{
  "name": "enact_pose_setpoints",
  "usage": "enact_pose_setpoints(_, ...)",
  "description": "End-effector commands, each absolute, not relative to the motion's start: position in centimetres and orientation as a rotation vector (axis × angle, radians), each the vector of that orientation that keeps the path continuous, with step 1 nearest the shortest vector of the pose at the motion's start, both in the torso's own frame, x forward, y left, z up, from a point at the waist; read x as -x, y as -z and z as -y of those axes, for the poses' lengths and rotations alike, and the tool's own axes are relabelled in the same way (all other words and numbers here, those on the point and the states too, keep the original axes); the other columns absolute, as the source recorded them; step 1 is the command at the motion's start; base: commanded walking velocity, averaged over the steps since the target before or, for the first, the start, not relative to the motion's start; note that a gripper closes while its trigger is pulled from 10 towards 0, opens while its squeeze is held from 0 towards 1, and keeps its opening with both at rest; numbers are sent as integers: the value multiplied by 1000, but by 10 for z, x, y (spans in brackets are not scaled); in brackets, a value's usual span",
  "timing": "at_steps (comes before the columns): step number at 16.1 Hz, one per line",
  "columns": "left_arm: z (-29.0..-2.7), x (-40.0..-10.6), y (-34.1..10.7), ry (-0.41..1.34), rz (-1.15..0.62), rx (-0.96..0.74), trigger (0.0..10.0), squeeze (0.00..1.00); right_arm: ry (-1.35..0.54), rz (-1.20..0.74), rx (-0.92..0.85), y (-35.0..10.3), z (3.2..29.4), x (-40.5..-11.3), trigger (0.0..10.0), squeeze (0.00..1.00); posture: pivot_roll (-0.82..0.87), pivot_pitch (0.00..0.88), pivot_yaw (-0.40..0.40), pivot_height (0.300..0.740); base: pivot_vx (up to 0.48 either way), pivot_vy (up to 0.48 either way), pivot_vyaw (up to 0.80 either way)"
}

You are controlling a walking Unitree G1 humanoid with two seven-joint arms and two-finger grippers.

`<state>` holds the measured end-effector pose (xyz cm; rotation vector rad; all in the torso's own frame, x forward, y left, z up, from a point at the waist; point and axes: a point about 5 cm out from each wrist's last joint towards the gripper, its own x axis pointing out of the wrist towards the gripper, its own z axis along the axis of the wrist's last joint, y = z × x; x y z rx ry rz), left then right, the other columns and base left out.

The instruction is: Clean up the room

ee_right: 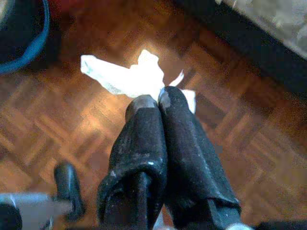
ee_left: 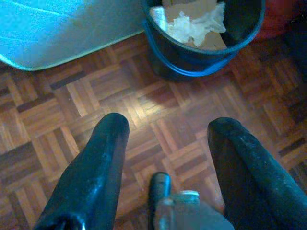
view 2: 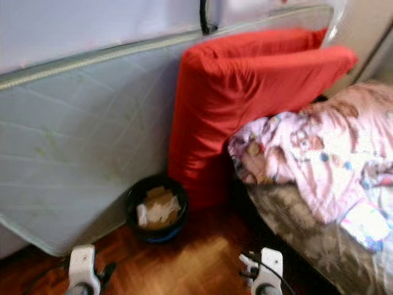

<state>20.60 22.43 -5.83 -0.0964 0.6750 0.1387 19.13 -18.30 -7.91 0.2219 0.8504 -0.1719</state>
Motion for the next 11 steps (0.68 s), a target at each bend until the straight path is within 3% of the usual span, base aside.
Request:
enact_pose_setpoints(1, -225, -201, 61, -146, -692, 93, 10000, 0, 170, -843, -229, 78, 181, -194, 10000, 0, 70, 56, -21, 736, 0, 0, 0)
enact_pose_setpoints(6, -224, -201, 61, -142, -697, 103, 10000, 0, 151, -849, -212, 78, 181, -193, 10000, 0, 72, 54, -23, 736, 0, 0, 0)
enact_pose_setpoints(11, -223, -201, 63, -148, -710, 101, 10000, 0, 134, -851, -195, 78, 181, -194, 10000, 0, 67, 45, -24, 736, 0, 0, 764)
